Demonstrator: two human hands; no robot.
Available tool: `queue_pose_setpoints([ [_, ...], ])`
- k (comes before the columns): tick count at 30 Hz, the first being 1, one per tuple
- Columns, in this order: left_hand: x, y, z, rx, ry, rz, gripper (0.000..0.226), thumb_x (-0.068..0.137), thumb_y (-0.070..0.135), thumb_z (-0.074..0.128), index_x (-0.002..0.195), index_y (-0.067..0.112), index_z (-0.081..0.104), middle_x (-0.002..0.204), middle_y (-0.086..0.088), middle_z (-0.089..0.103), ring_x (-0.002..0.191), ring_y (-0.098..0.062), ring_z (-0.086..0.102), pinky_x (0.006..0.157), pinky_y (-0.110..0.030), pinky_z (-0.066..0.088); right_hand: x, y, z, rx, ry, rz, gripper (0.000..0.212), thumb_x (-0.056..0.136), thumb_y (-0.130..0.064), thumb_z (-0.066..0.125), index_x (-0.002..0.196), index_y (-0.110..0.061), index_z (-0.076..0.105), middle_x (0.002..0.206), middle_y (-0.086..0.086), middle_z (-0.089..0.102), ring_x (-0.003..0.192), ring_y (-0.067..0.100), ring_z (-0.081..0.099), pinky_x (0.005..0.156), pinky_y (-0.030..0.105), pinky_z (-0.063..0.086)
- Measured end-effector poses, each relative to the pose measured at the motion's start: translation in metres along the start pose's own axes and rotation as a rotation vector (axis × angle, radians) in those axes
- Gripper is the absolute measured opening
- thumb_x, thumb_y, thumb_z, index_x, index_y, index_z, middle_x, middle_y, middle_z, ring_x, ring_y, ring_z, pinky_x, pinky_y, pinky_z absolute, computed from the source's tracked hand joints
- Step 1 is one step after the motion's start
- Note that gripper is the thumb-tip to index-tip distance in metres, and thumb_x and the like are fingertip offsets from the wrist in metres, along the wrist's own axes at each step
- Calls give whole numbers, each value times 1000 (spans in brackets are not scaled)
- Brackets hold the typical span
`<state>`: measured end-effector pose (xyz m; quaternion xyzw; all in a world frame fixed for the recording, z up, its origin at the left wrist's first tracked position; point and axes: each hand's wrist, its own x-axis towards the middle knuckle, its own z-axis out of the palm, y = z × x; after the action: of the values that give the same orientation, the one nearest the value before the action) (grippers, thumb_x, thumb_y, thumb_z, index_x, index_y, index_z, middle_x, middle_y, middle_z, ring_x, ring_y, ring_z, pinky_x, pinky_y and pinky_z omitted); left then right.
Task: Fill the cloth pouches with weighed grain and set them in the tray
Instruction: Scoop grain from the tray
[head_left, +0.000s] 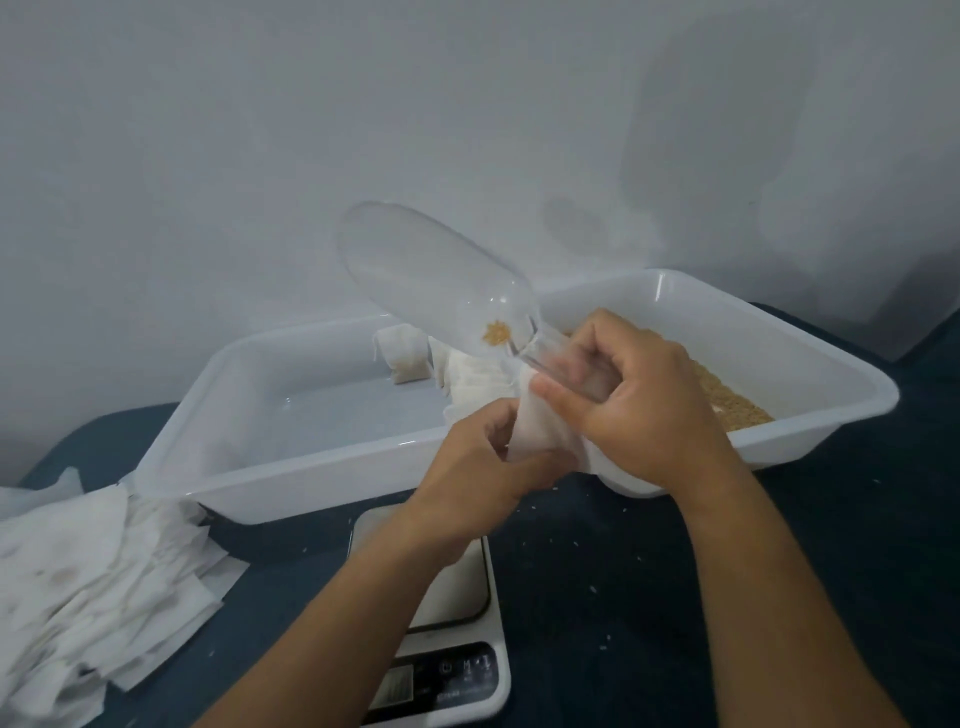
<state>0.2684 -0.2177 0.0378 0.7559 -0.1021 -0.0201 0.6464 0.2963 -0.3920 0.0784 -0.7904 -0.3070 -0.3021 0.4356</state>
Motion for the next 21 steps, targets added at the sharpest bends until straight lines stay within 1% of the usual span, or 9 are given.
queue_pose_setpoints([
  [3,-16,-5,-4,-56,40,21,32,83,21,84,112,24,73,106,-2,78,101,-23,74,91,-41,60,-2,-8,9,83,18,3,39,85,-32,84,78,-33,46,72,-26,55,65,-7,54,60,4,39],
  [6,-33,-12,-13,-130,135,38,37,81,17,84,115,27,73,107,1,78,102,-16,74,84,-27,58,-3,-11,16,167,70,142,37,85,-49,78,76,-31,47,73,-26,59,62,-2,54,58,10,44],
  [7,-38,-13,-17,-139,165,50,38,83,13,84,117,26,72,108,2,78,102,-14,74,83,-25,58,-3,-12,19,205,38,203,38,83,-56,76,80,-26,53,80,-22,66,64,0,58,60,15,50],
  [9,-47,-15,-27,-127,209,72,42,85,9,83,121,26,70,110,3,78,104,-13,74,86,-26,60,-4,-13,29,345,-77,307,56,80,-60,75,97,-8,62,103,-12,76,72,5,70,59,25,57],
  [11,-54,-17,-37,-72,249,85,45,84,12,84,123,29,69,111,6,77,105,-12,73,88,-27,60,-8,-15,42,402,-169,320,58,80,-54,79,100,-2,61,101,-4,76,63,8,68,54,22,55],
  [13,-61,-19,-46,-49,274,87,46,84,13,85,123,31,68,111,8,77,105,-11,72,88,-26,60,-12,-18,55,394,-186,318,50,81,-46,83,90,-3,59,90,8,72,60,12,64,54,21,54],
  [15,-67,-21,-53,-56,279,95,45,84,13,85,122,31,68,111,7,77,105,-12,73,88,-28,60,-15,-20,66,426,-155,334,43,83,-30,85,81,-4,51,87,10,71,63,0,66,57,17,52],
  [19,-76,-26,-64,-77,232,110,46,84,14,83,125,30,67,113,5,77,107,-14,73,88,-28,59,-20,-22,78,505,-139,363,34,84,-26,84,74,-19,53,85,0,74,63,3,66,55,18,53],
  [21,-78,-28,-70,-101,206,113,45,86,24,81,128,30,65,118,4,75,110,-16,72,89,-33,60,-22,-22,81,552,-130,373,29,85,-21,84,85,-8,58,78,-4,73,60,4,66,52,16,51],
])
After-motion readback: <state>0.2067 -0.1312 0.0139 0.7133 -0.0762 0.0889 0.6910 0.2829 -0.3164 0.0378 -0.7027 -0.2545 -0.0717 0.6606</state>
